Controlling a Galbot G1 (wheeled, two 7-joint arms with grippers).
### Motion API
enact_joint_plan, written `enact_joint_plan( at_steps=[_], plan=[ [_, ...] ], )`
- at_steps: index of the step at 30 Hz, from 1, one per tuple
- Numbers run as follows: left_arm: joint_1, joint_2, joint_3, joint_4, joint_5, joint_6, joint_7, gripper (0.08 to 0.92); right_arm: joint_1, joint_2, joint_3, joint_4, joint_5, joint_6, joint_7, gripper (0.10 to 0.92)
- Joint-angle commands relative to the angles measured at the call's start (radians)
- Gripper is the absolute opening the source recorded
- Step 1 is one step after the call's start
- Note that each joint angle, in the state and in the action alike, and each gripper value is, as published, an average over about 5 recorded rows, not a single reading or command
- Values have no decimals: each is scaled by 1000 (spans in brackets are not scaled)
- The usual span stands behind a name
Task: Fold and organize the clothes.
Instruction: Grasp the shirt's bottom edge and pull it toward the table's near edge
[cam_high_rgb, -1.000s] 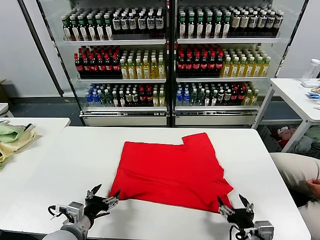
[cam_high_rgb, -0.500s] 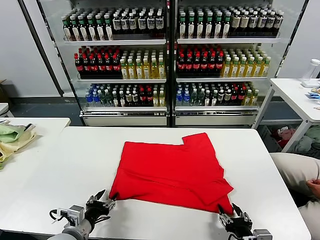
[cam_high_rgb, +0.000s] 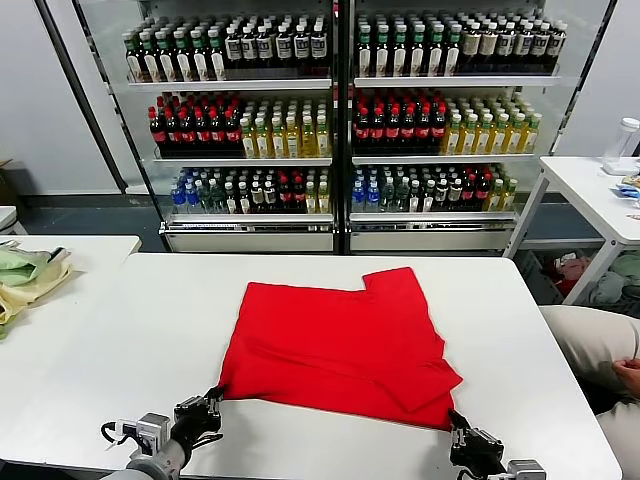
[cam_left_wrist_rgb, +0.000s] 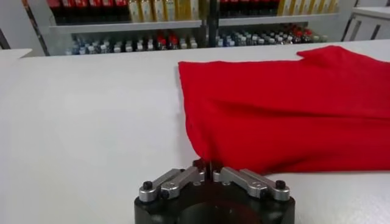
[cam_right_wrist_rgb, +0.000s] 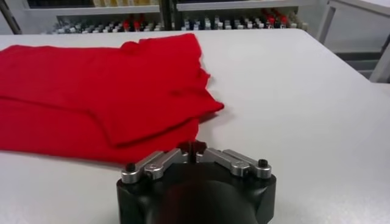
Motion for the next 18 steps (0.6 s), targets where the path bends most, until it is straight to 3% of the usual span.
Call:
enact_joint_plan(
  at_steps=[1, 6, 14, 18],
  plan=[
    [241, 72, -56, -215, -27, -9, -107, 90, -120, -26, 93, 89, 18, -13, -27, 115],
    [332, 92, -70, -243, -20, -16, -146, 90, -168, -16, 88, 100, -28, 7, -39, 115],
    [347, 92, -57, -248, 14, -4, -177, 96, -163, 1, 65, 98, -87, 10, -41, 124],
    [305, 81, -101, -281, 15, -5, -181, 165, -154, -5, 87, 160, -84, 0, -40, 206]
  ],
)
